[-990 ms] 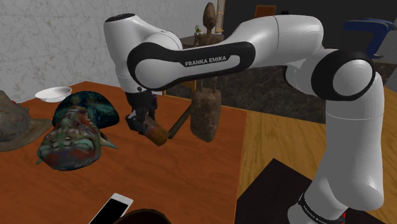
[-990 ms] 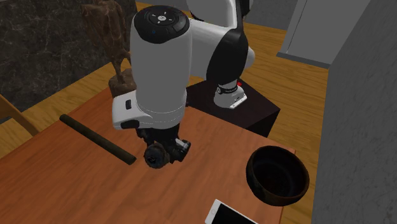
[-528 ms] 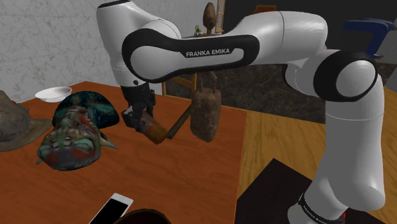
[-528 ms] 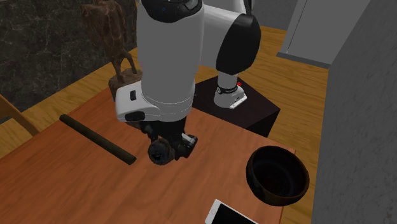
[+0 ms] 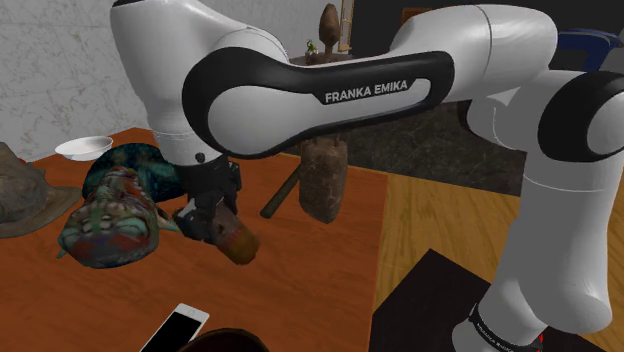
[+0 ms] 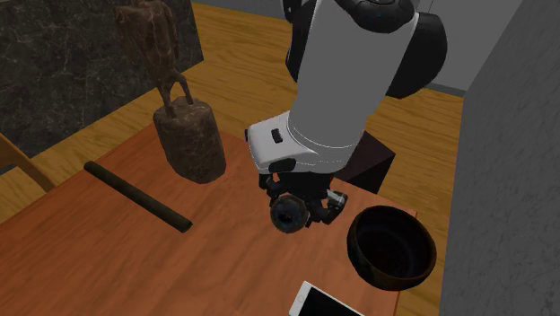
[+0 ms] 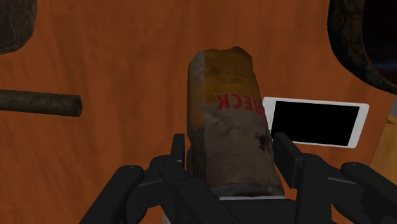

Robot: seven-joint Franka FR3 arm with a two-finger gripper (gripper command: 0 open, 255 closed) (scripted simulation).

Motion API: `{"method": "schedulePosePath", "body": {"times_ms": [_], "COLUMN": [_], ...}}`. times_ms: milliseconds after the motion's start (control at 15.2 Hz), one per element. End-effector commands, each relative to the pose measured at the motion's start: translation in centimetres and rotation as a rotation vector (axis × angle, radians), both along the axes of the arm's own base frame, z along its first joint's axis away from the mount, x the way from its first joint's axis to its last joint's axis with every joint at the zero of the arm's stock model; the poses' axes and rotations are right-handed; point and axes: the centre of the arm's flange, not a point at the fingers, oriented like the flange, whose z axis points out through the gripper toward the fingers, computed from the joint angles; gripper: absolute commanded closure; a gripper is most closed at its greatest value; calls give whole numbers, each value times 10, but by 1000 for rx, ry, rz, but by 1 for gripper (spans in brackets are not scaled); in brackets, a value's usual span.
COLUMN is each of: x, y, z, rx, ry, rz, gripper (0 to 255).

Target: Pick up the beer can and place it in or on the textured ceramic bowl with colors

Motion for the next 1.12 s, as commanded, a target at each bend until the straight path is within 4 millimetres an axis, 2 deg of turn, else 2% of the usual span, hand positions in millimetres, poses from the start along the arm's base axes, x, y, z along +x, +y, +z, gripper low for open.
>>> {"method": "schedulePosePath", "body": {"times_ms": [0,924,1056], "x": [-22,-176,-176], "y": [14,120,120], "z": [3,5,-5], "rx": [0,0,0], "ry": [0,0,0], "rz": [-1,-1,-1], "gripper": [255,255,255]}}
